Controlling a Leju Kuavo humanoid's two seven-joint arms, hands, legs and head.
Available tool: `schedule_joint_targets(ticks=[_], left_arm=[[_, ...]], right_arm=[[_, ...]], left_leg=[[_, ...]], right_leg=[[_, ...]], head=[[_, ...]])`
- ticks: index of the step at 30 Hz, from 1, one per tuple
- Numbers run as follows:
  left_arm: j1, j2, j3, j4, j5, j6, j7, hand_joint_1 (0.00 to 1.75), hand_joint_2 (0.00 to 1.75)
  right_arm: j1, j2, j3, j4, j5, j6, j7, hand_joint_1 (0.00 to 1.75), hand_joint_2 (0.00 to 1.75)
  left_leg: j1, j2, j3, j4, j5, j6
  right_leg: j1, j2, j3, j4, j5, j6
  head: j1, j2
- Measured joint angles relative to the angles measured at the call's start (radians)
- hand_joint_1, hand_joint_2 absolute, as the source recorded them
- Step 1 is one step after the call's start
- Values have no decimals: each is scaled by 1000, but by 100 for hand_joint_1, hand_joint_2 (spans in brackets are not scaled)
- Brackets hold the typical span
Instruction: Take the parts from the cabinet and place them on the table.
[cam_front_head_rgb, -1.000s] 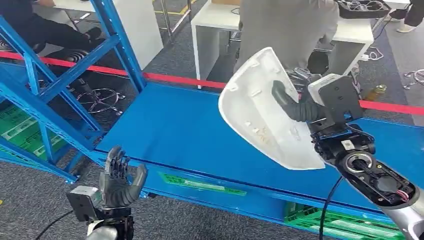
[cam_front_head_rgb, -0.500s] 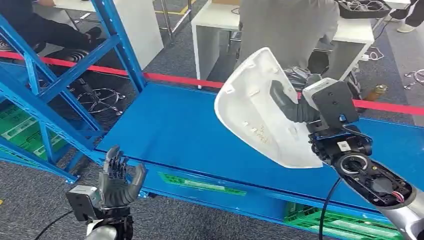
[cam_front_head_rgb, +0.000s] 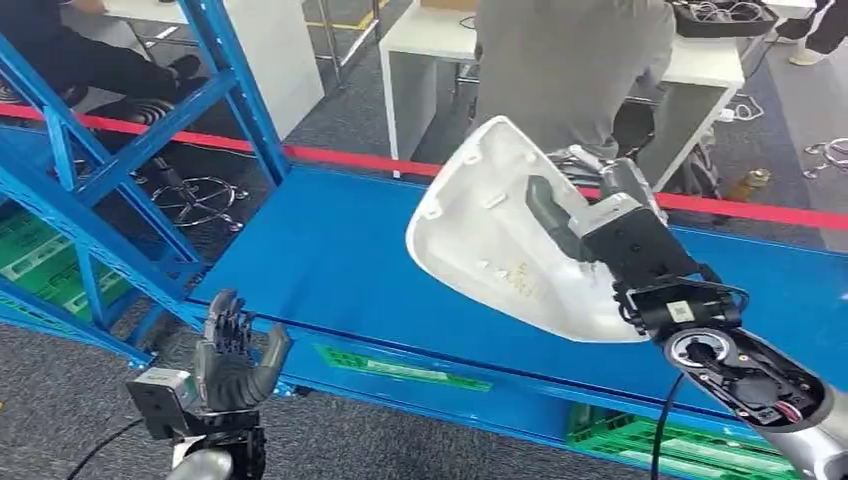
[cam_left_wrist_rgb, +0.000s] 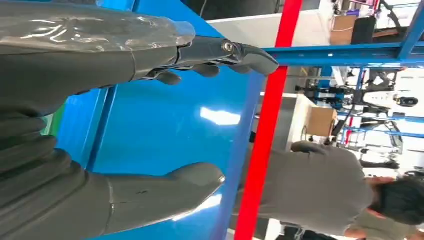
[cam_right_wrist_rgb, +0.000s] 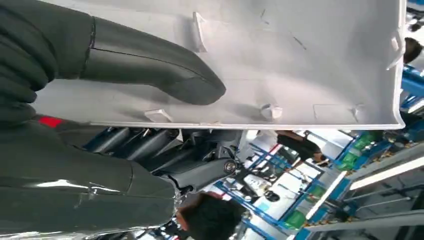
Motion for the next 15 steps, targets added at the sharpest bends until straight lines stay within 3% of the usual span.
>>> schedule_joint_targets(ticks=[1,2,3,6,7,8,9,11,12,13,14,15], left_arm=[[0,0,0,-1,0,0,-1,0,175],[0,-2,0,-2,0,1,-1,0,175],[-2,-2,0,-3,0,2,-3,0,175],[-1,-2,0,-3,0,2,-3,0,175],[0,-2,0,-3,1,3,-3,0,175],[0,-2,0,-3,2,3,-4,0,175],[0,-2,0,-3,2,4,-4,0,175],[0,-2,0,-3,3,4,-5,0,175],[0,-2,0,-3,3,2,-5,0,175],[-3,-2,0,-3,4,0,-6,0,175],[-2,-2,0,-3,3,-3,-9,0,175],[-1,-2,0,-3,4,-3,-8,0,175]], right_arm=[[0,1,3,-5,3,2,0,175,175],[2,1,3,-10,5,3,0,175,175],[0,1,5,-12,7,3,0,175,175],[2,1,13,-13,8,5,1,175,175],[5,2,17,-13,8,10,1,175,175],[6,2,20,-13,8,13,0,175,175],[6,2,24,-13,8,14,-1,175,175],[6,2,27,-15,8,14,-2,175,175],[9,3,29,-16,11,14,-2,175,175],[10,4,32,-20,13,13,-1,175,175],[14,4,34,-22,13,13,2,175,175],[16,6,36,-24,15,13,2,175,175]], left_leg=[[3,0,4,-10,5,5],[17,2,16,-29,15,4],[17,-1,21,-36,18,7],[18,-6,21,-36,18,7],[19,-12,21,-35,17,6],[21,-16,21,-34,16,4],[27,-24,22,-30,13,-2],[42,-42,22,-9,-1,-23],[42,-50,16,1,-9,-35],[40,-58,7,16,-11,-41],[39,-64,2,11,-8,-47],[41,-68,1,10,-6,-50]], right_leg=[[1,0,2,-3,1,4],[-1,-1,-3,4,-6,5],[1,0,-15,39,-33,9],[-7,0,-127,286,-150,21],[-12,0,-150,335,-159,26],[-15,0,-149,333,-149,30],[-20,0,-123,278,-112,35],[-34,11,-19,77,-13,54],[-40,46,9,30,-30,66],[-32,51,8,24,-32,43],[-30,39,4,33,-35,27],[-27,35,2,35,-36,19]], head=[[-2,0],[-1,0],[3,0],[21,0],[21,0],[22,0],[22,0],[24,0],[30,0],[39,0],[37,0],[27,0]])
